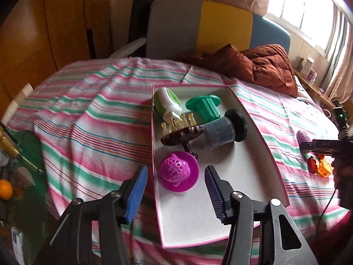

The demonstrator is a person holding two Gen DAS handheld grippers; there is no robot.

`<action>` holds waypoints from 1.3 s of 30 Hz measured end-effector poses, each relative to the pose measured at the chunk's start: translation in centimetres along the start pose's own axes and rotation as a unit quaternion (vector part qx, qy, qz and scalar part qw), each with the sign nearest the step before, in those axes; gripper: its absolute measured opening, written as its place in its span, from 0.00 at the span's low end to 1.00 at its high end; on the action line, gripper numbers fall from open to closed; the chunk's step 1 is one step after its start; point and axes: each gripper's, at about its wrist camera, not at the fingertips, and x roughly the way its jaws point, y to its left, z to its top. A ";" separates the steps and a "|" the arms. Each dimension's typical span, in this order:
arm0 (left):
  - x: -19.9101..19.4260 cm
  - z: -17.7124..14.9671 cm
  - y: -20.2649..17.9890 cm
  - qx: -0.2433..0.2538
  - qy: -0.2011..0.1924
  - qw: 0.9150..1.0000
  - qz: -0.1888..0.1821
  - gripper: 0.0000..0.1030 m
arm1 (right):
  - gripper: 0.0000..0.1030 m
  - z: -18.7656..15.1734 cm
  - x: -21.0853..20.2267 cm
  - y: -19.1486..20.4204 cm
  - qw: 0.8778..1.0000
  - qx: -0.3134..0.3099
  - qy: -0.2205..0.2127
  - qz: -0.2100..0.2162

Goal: Organize rigid objects
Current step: 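Lift the lavender-and-yellow oval piece with the right gripper and turn it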

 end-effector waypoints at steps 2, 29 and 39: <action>-1.1 0.0 -0.4 0.004 -0.016 1.000 0.001 0.59 | 0.34 0.1 0.0 -0.1 1.000 0.002 -0.002 -0.001; -3.3 -1.7 -6.1 0.070 -0.012 0.997 -0.030 0.60 | 0.34 0.2 -0.7 0.9 0.999 -0.025 -0.023 -0.015; -3.2 -2.1 -6.5 0.077 -0.010 0.997 -0.029 0.60 | 0.33 -0.2 -0.7 1.6 0.998 -0.043 -0.024 -0.030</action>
